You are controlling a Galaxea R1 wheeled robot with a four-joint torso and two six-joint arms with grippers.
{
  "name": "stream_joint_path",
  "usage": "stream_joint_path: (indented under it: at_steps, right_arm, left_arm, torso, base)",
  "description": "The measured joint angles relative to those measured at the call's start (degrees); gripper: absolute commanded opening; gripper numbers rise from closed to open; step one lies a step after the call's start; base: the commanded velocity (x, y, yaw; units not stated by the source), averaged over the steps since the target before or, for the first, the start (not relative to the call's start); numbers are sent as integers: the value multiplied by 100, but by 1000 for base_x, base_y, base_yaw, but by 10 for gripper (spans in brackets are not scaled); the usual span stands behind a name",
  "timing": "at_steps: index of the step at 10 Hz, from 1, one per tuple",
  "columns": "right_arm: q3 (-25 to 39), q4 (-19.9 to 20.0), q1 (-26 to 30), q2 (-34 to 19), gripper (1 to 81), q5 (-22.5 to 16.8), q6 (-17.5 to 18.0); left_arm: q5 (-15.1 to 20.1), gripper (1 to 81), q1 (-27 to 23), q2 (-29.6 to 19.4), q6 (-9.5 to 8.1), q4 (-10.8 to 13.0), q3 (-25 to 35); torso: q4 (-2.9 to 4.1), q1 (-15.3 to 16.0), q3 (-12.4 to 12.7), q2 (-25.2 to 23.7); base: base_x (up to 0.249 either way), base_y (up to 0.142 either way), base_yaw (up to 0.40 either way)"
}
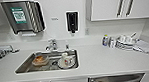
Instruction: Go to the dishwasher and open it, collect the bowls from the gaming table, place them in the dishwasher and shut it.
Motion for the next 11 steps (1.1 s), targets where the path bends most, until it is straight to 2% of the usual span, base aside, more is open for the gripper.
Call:
stream_joint_path:
  at_steps: [2,5,8,10,11]
  right_arm:
    - [2,0,130,-6,811,-285,216]
    - [38,4,756,38,811,-772,812]
    - [39,0,1503,295,811,-1420,1857]
    - [-127,-5,1877,579,811,-1949,2801]
    - [-319,-2,1932,689,811,-2122,3044]
  left_arm:
    - [-16,811,-351,13,-2,152,176]
    - [6,811,-555,20,-6,168,276]
    - [12,811,-557,99,-6,207,276]
    - [15,811,-555,182,-6,213,276]
    - [11,811,-560,212,-6,213,273]
  torso:
    - [0,0,-2,0]
    - [0,2,-6,0]
    - [0,2,-6,0]
    - [0,5,-9,0]
    - [0,5,-9,0]
  base:
    - [0,0,0]
    - [0,0,0]
    - [0,0,0]
    - [0,0,0]
    - [0,0,0]
